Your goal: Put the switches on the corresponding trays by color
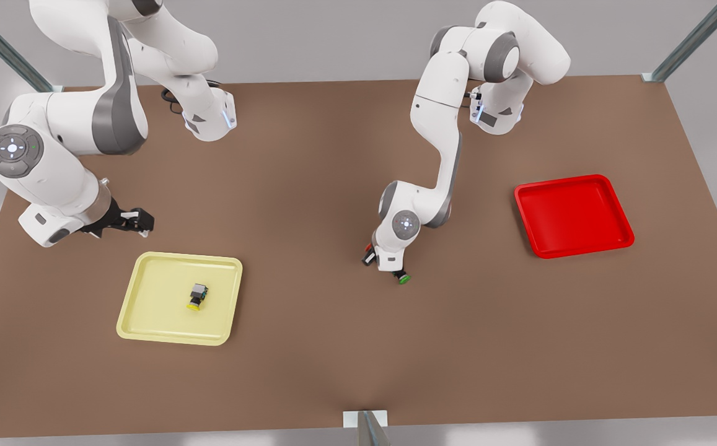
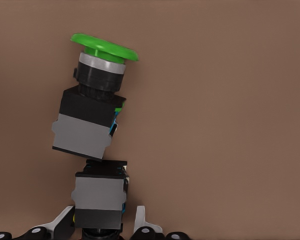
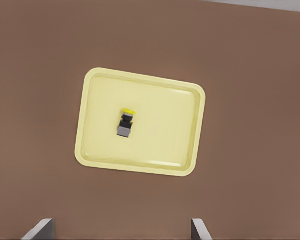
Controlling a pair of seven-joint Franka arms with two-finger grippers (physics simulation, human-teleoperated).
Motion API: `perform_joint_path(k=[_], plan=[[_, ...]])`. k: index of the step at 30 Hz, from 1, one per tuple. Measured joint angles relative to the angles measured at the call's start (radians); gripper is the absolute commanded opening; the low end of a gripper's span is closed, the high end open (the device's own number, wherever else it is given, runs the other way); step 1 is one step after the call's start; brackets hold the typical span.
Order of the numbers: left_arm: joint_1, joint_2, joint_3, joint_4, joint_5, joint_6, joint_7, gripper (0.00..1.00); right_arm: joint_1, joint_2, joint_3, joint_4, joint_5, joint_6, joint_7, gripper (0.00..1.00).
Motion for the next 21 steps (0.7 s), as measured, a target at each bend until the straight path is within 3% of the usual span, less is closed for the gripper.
perform_joint_path(k=[8,21], plan=[[-0.002,-0.002,0.0,-0.001,0.009,0.0,0.001,0.46,0.002,0.006,0.0,0.002,0.0,0.004,0.0,1.0],[-0.004,-0.031,0.001,-0.014,0.017,-0.006,-0.001,0.44,0.002,0.006,0.0,0.003,0.001,0.001,0.0,1.0]])
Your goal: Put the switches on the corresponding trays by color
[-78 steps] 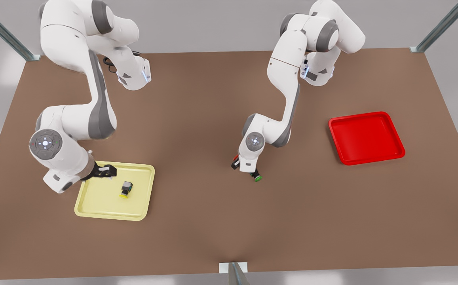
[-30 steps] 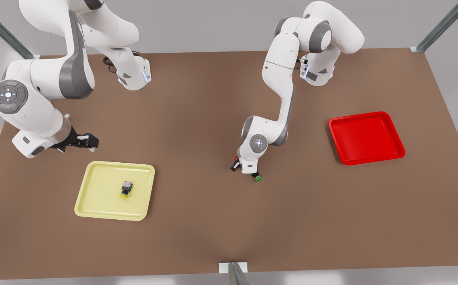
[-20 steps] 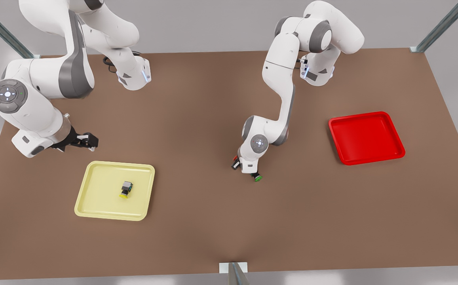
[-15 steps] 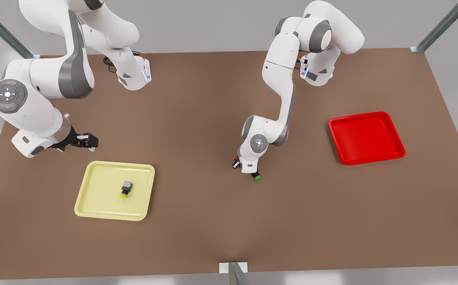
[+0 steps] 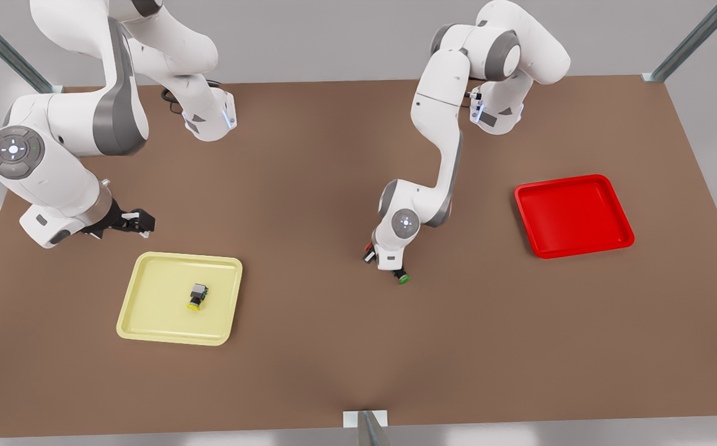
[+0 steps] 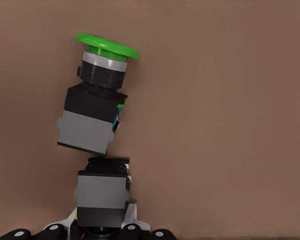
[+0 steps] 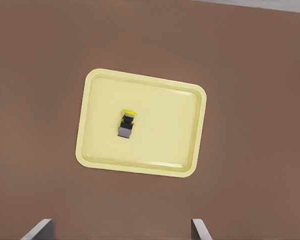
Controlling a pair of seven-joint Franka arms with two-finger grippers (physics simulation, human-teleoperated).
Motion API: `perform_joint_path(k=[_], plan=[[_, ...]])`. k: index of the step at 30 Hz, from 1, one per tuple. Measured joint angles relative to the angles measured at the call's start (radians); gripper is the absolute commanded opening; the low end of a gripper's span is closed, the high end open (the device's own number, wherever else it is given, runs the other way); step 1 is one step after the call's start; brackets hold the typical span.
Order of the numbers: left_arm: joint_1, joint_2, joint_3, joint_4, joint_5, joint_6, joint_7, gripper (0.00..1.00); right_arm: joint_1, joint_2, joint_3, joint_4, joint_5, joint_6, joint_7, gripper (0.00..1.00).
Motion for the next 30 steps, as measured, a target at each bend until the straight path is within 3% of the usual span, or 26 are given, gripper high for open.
perform_joint_path(k=[5,11,15,20,30], plan=[[0.007,-0.164,0.001,-0.08,0.037,-0.017,-0.003,0.44,-0.001,-0.002,0.0,0.0,0.0,-0.005,0.0,1.0],[0.206,-0.399,0.0,-0.141,0.212,-0.212,0.204,0.44,-0.001,0.0,0.0,0.0,0.0,-0.002,0.0,1.0],[0.393,-0.503,0.0,-0.242,0.343,-0.219,0.506,0.44,-0.001,0.0,0.0,0.0,0.0,-0.002,0.0,1.0],[0.508,-0.783,-0.001,-0.501,0.511,-0.281,0.652,0.45,0.0,-0.002,0.0,0.0,0.0,-0.001,0.0,1.0],[0.875,-0.856,-0.003,-0.646,0.747,-0.37,0.947,0.47,0.001,-0.003,0.0,0.0,0.0,-0.005,0.0,1.0]])
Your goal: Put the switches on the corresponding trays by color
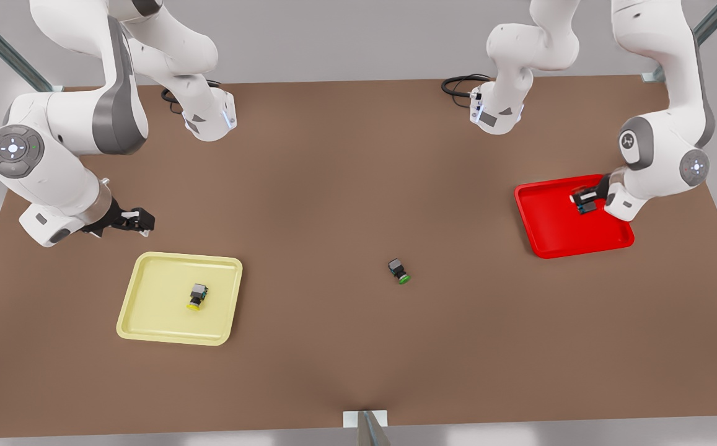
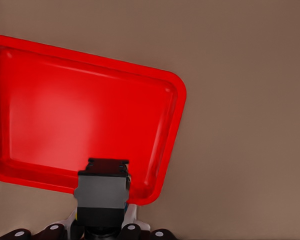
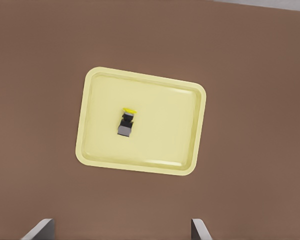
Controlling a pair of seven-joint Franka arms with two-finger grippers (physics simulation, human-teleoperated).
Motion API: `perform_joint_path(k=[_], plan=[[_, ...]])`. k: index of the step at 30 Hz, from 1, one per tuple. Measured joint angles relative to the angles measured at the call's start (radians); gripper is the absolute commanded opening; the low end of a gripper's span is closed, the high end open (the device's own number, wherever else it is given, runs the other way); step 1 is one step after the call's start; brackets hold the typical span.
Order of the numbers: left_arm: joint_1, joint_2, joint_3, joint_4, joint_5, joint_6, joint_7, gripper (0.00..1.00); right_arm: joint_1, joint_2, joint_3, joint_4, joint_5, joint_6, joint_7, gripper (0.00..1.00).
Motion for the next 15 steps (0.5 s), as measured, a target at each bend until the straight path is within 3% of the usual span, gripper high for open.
perform_joint_path(k=[3,4,5,6,7,15], plan=[[0.073,0.004,-0.004,-0.027,0.013,0.032,0.0,0.49,0.0,0.0,0.0,0.0,0.0,0.0,0.0,1.0],[0.09,0.006,-0.005,-0.031,0.018,0.053,-0.002,0.56,0.0,0.0,0.0,0.0,0.0,-0.001,0.0,1.0],[0.103,0.008,-0.005,-0.031,0.022,0.073,0.0,0.57,0.0,0.0,0.0,0.0,0.0,-0.002,0.0,1.0],[0.114,0.011,-0.005,-0.031,0.028,0.108,0.0,0.66,0.0,-0.001,0.0,0.0,0.0,-0.003,0.0,1.0],[0.124,0.016,-0.003,-0.03,0.035,0.123,0.001,1.0,0.0,-0.002,0.0,0.0,0.0,-0.003,0.0,1.0],[0.216,0.003,-0.017,-0.002,0.052,0.106,-0.016,1.0,0.0,0.0,0.0,0.0,0.002,-0.001,0.001,1.0]])
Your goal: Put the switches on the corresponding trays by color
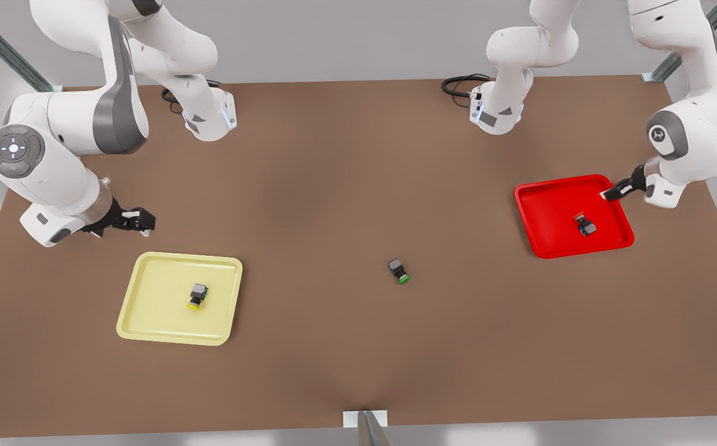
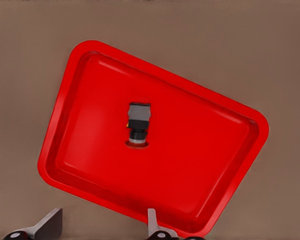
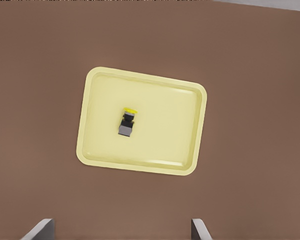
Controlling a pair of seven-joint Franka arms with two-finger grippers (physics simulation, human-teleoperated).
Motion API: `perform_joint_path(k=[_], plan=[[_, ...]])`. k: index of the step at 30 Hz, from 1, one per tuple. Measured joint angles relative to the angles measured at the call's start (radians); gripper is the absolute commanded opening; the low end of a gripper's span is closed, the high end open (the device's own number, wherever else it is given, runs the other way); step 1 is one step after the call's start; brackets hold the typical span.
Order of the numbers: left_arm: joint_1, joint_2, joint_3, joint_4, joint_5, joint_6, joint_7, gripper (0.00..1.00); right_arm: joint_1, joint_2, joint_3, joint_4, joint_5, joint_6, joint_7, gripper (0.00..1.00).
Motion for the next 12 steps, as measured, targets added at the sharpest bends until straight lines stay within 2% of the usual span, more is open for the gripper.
perform_joint_path(k=[4,5,6,7,9,12], plan=[[0.175,0.008,-0.159,0.275,-0.006,-0.235,-0.072,1.0,0.002,0.0,0.0,0.0,0.0,-0.001,-0.001,1.0],[0.246,0.013,-0.227,0.399,-0.007,-0.35,-0.076,1.0,0.001,0.0,0.0,0.0,0.0,-0.001,0.0,1.0],[0.365,0.035,-0.342,0.545,-0.007,-0.475,-0.059,1.0,0.002,0.0,0.0,0.0,0.0,-0.001,-0.001,1.0],[0.467,0.029,-0.448,0.612,-0.006,-0.528,-0.05,1.0,0.002,0.0,0.0,0.0,0.0,-0.001,-0.001,1.0],[0.498,0.015,-0.495,0.656,-0.003,-0.541,0.072,1.0,0.002,0.0,0.0,0.0,0.0,-0.001,-0.001,1.0],[0.452,0.012,-0.473,0.684,-0.004,-0.571,0.087,1.0,0.002,0.0,0.0,0.0,0.0,-0.001,-0.001,1.0]])
